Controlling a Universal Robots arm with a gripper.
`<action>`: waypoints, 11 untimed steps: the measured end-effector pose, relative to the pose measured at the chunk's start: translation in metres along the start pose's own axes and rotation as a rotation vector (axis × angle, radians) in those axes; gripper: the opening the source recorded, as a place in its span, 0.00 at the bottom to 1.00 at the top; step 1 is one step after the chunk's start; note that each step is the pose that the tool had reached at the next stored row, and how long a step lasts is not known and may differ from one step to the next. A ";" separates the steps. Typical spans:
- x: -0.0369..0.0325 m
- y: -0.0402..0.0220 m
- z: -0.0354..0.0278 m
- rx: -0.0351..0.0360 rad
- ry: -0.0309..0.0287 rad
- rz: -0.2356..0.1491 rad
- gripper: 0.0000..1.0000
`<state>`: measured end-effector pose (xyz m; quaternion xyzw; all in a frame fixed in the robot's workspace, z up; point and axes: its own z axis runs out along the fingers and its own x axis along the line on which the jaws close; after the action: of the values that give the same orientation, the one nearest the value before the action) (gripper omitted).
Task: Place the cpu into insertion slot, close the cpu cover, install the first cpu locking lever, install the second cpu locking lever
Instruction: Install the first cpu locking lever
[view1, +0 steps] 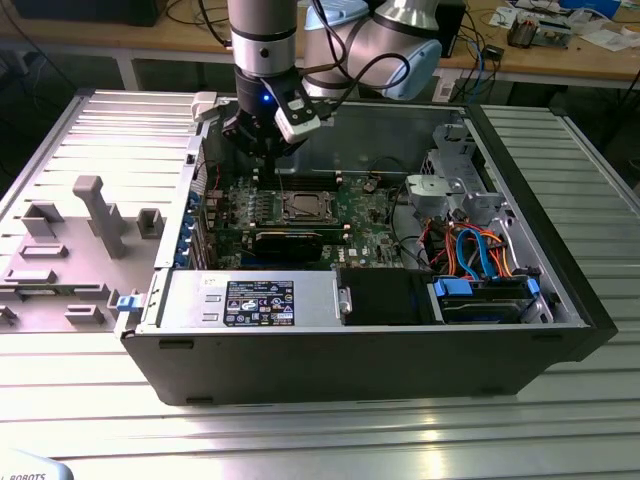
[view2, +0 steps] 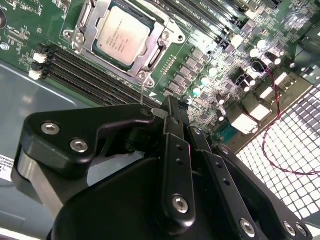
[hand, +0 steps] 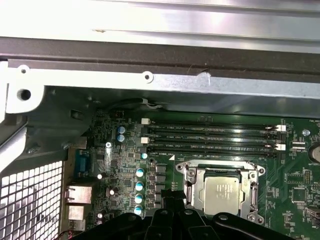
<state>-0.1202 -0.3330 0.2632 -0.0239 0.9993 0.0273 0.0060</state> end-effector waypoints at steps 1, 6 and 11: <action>0.0000 0.0007 0.0002 0.0001 0.0002 0.000 0.11; 0.0002 0.0033 0.0011 -0.0014 0.0001 0.000 0.11; -0.0001 0.0094 0.0019 -0.0022 0.0000 0.000 0.11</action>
<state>-0.1205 -0.3235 0.2618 -0.0239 0.9993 0.0284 0.0060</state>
